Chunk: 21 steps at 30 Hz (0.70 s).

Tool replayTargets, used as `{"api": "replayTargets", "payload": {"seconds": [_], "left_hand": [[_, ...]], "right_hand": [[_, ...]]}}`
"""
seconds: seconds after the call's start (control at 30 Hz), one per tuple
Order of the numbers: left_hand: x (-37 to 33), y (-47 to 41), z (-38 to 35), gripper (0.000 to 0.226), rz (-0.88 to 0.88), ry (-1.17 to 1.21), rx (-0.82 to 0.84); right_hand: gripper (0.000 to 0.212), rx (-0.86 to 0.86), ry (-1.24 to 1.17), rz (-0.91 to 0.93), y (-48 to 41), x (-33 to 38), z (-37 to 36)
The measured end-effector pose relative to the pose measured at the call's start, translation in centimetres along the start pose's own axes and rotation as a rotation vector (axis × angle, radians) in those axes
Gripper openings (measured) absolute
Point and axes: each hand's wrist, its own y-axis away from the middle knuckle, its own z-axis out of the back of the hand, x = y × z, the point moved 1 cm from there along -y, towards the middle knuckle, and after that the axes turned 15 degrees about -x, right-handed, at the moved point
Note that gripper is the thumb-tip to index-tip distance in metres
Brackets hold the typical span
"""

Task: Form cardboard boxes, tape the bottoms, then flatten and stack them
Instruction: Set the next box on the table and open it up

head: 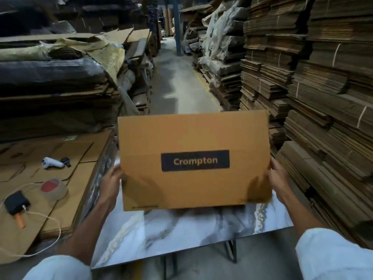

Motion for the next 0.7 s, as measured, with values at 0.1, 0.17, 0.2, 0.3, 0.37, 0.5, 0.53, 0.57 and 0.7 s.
{"api": "replayTargets", "payload": {"seconds": [0.1, 0.17, 0.2, 0.3, 0.37, 0.5, 0.53, 0.57, 0.7], "left_hand": [[-3.0, -2.0, 0.0, 0.038, -0.023, 0.11, -0.004], [-4.2, -2.4, 0.1, 0.041, 0.007, 0.087, 0.043], [-4.3, -2.2, 0.2, 0.038, 0.03, 0.062, 0.097], [-2.0, -1.2, 0.9, 0.027, 0.084, -0.036, 0.26], [-0.2, -0.6, 1.3, 0.023, 0.145, -0.008, 0.294], [1.3, 0.5, 2.4, 0.036, 0.215, 0.082, 0.292], [1.9, 0.9, 2.9, 0.044, 0.205, 0.088, 0.282], [2.9, 1.4, 3.5, 0.051, 0.215, 0.091, 0.262], [9.2, 5.0, 5.5, 0.067, 0.355, 0.076, 0.164]], "right_hand": [[0.08, -0.011, -0.05, 0.044, -0.2, 4.5, 0.9], [0.076, -0.01, 0.005, 0.035, 3.0, 8.4, 2.0], [0.072, 0.017, 0.055, 0.038, 3.9, 9.2, 2.2], [0.07, 0.093, 0.198, 0.109, 5.2, 9.2, 1.9], [0.069, 0.105, 0.236, 0.138, 5.1, 9.3, 1.5], [0.056, 0.107, 0.155, 0.136, 4.9, 9.1, 1.7], [0.048, 0.102, 0.116, 0.116, 5.1, 8.8, 2.1], [0.039, 0.098, 0.053, 0.081, 5.4, 8.3, 2.6], [0.047, 0.017, -0.385, -0.259, 7.8, 4.1, 4.0]]}}
